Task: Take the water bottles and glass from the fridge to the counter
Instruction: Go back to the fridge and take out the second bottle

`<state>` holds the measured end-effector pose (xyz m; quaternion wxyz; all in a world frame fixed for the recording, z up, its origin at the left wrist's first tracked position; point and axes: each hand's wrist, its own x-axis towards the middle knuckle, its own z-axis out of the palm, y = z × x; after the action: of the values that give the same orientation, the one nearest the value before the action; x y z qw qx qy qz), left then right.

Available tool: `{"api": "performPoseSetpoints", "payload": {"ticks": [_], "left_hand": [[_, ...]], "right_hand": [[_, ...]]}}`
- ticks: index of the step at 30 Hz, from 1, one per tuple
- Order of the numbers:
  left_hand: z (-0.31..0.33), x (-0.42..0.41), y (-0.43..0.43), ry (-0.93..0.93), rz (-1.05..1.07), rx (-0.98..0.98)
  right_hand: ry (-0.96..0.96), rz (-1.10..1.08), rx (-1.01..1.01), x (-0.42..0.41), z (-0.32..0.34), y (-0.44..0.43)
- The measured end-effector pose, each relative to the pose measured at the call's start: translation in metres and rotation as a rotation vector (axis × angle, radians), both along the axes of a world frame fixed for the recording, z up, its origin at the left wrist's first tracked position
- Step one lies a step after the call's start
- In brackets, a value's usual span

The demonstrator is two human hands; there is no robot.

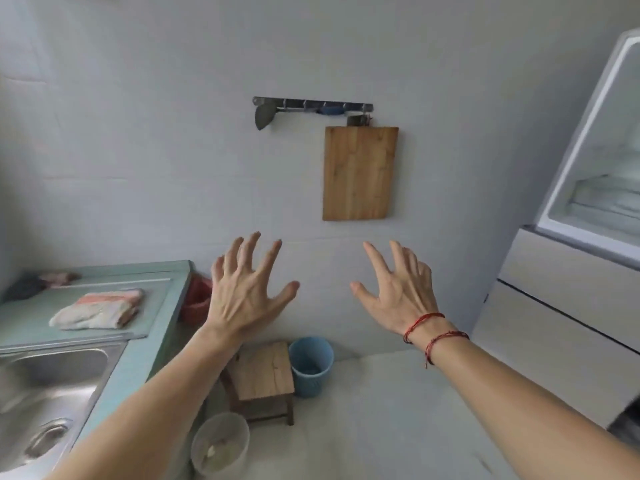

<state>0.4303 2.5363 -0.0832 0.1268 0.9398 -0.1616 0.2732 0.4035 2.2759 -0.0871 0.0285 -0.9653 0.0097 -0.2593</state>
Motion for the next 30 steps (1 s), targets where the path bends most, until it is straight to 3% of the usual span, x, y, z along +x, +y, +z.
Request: {"api": "performPoseSetpoints", "payload": {"ticks": [18,30], "left_hand": [[0.001,0.059,-0.184,-0.067,-0.677,-0.075],[0.007,0.072,-0.3,-0.145,-0.815,-0.111]], "right_hand": [[-0.05,-0.659,-0.027,-0.092,0.013,-0.119],[-0.126,-0.752,-0.002,-0.101,0.007,-0.2]]}}
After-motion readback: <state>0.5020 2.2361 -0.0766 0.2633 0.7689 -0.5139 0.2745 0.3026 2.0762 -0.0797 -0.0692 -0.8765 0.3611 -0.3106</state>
